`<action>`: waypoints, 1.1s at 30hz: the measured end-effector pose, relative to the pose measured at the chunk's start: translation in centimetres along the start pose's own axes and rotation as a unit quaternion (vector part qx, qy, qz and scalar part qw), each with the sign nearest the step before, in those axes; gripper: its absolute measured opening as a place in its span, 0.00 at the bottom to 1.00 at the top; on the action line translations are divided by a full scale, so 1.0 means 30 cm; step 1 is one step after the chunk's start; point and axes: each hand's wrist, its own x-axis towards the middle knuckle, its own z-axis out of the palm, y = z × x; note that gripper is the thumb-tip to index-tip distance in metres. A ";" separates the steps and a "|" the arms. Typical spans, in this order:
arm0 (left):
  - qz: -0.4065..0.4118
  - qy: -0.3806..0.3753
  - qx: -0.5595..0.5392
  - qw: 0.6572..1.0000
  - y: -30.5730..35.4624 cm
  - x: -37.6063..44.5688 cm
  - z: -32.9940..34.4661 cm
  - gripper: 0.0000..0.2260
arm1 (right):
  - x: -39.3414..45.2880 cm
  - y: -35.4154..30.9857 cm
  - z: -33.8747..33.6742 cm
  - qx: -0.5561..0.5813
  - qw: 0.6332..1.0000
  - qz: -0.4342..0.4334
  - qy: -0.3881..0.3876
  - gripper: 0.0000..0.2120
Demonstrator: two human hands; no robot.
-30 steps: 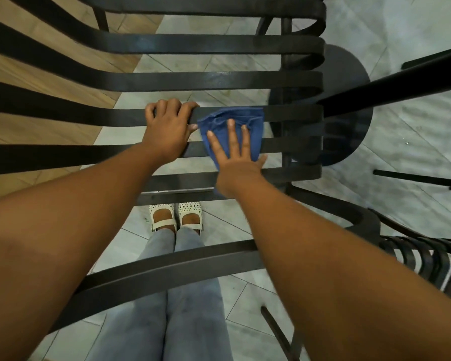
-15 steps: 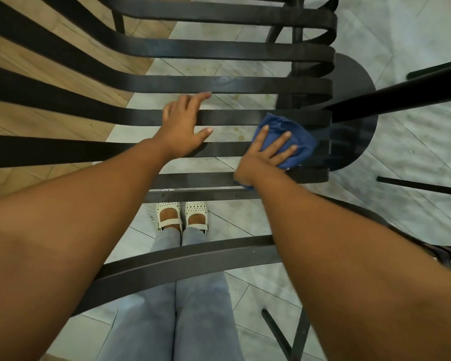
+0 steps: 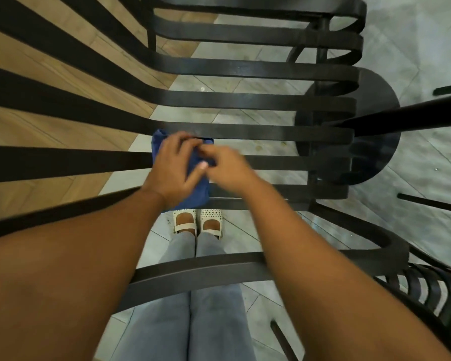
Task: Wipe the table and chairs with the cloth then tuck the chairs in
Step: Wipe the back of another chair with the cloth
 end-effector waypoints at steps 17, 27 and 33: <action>0.120 -0.116 0.229 0.959 0.045 0.048 0.217 0.31 | 0.049 0.234 -0.155 -0.286 0.949 0.125 0.042 0.36; -0.095 -0.010 0.025 0.995 0.030 0.058 0.061 0.28 | 0.051 0.228 -0.159 -0.286 0.948 0.131 0.036 0.38; -0.056 0.085 -0.017 0.995 0.134 0.140 0.035 0.29 | 0.057 0.220 -0.158 -0.284 0.948 0.138 0.033 0.38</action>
